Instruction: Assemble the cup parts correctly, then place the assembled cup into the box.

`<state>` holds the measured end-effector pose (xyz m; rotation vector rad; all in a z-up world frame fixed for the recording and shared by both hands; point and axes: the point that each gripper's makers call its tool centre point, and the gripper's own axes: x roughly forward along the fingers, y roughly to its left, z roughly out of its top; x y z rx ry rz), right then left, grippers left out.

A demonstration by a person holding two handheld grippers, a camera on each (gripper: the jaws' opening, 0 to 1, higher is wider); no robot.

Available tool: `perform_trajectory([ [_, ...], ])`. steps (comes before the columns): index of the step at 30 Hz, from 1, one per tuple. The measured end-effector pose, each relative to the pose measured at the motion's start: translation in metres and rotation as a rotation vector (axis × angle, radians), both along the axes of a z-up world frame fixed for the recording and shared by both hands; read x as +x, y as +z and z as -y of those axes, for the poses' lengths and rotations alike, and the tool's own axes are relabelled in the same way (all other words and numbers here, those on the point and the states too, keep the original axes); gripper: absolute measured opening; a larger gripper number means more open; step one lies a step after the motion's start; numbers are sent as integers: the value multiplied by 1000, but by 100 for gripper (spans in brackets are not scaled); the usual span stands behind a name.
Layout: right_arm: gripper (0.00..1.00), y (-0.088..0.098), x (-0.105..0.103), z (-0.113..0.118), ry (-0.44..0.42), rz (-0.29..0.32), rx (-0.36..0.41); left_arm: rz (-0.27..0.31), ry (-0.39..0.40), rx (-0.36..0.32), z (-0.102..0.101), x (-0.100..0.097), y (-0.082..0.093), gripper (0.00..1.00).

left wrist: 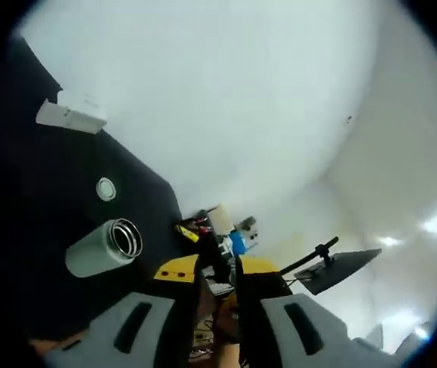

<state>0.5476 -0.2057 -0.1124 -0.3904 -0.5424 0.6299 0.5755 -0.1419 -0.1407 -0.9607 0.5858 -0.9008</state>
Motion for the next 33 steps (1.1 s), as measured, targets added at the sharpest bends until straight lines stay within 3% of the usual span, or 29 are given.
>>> perform_trajectory([
  [2, 0, 1, 1, 6, -6, -10, -6, 32, 6, 22, -7, 1, 1, 22],
  [8, 1, -2, 4, 17, 17, -66, -35, 130, 34, 65, -30, 4, 5, 42],
  [14, 1, -15, 5, 12, 109, -214, -153, 226, 82, 162, -52, 4, -5, 51],
  [17, 1, -20, 7, 9, 155, -286, -235, 337, 107, 241, -65, 5, -10, 55],
  [18, 1, -18, 7, 8, 162, -301, -255, 397, 123, 257, -69, 5, -8, 58],
  [22, 1, -9, 10, 5, 180, -373, -371, 535, 171, 309, -80, 4, -7, 69],
  [24, 1, -7, 10, 5, 201, -429, -423, 622, 181, 331, -84, 0, -5, 69],
  [25, 1, -1, 14, 6, 186, -423, -441, 655, 224, 382, -92, 2, -8, 69],
  [27, 1, 2, 15, 7, 192, -474, -491, 749, 282, 427, -99, 4, -7, 67],
  [29, 1, 3, 15, 5, 214, -534, -533, 795, 270, 495, -103, 3, -17, 67],
  [33, 1, -3, 23, 1, 194, -612, -662, 837, 269, 555, -108, 3, -33, 70],
])
